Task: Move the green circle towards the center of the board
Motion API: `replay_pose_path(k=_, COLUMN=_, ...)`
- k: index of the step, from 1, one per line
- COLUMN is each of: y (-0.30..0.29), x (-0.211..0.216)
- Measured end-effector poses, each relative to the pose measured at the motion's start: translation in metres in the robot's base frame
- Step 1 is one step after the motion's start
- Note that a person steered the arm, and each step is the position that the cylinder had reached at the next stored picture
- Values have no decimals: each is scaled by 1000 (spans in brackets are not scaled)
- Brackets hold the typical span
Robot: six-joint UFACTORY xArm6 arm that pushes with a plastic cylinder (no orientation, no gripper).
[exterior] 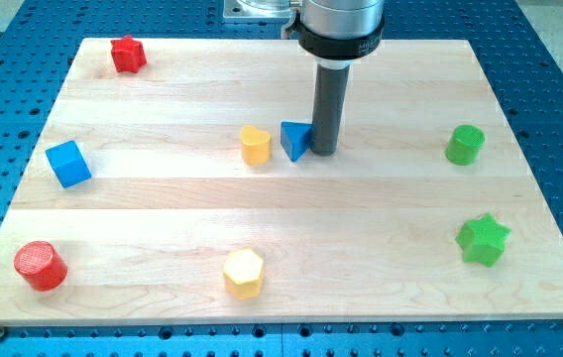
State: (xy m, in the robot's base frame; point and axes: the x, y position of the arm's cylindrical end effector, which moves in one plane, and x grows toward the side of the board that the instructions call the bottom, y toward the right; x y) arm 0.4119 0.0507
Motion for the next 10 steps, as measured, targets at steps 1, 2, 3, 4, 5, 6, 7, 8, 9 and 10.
replay_pose_path(k=1, y=-16, x=0)
replay_pose_path(k=2, y=19, x=-26)
replay_pose_path(k=3, y=100, x=-55)
replay_pose_path(k=4, y=210, x=-44)
replay_pose_path(k=5, y=221, x=-6)
replay_pose_path(k=6, y=191, x=12)
replay_pose_path(k=7, y=186, x=14)
replay_pose_path(k=8, y=176, x=27)
replay_pose_path(k=9, y=104, x=20)
replay_pose_path(k=10, y=62, x=20)
